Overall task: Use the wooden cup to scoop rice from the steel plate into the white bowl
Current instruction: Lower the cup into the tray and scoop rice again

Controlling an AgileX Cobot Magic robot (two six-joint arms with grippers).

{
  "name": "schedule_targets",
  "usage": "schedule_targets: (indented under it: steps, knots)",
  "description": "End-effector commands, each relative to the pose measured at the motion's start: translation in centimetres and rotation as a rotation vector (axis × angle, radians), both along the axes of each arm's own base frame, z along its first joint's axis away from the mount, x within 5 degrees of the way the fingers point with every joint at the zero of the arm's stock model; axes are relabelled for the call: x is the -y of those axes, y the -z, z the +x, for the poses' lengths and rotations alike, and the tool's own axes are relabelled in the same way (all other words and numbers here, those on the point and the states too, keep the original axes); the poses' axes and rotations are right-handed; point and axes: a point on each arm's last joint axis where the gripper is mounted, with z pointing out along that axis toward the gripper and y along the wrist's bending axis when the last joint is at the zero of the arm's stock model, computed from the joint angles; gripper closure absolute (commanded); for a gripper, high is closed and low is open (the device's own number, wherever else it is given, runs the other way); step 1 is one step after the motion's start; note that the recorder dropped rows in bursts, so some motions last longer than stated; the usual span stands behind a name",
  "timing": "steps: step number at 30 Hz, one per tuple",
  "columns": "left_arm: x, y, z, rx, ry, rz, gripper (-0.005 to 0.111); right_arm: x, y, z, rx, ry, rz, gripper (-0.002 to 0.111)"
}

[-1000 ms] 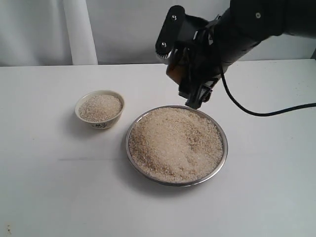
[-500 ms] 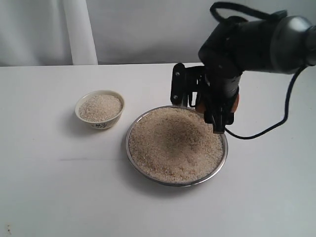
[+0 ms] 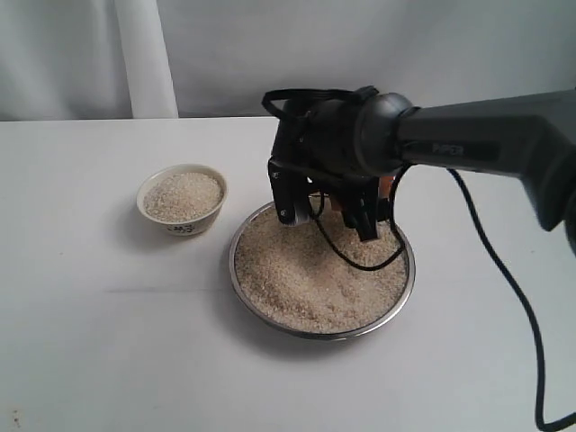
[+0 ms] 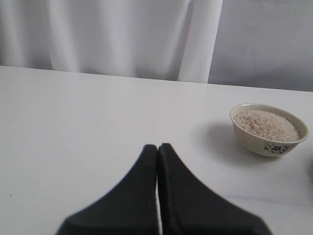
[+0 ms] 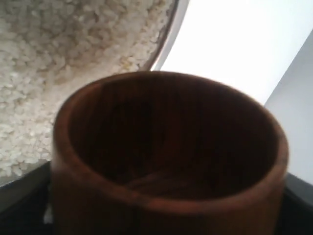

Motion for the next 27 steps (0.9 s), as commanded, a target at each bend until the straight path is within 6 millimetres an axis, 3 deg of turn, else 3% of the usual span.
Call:
schedule_targets:
  steps: [1,27]
  knots:
    - [0.0,0.0,0.0,0.005,0.006,-0.009,0.107,-0.2,0.5,0.2,0.009,-0.024,-0.145,0.108]
    - [0.0,0.0,0.0,0.005,0.006,-0.009,0.107,-1.7,1.6,1.1,0.027,-0.213,-0.099,0.108]
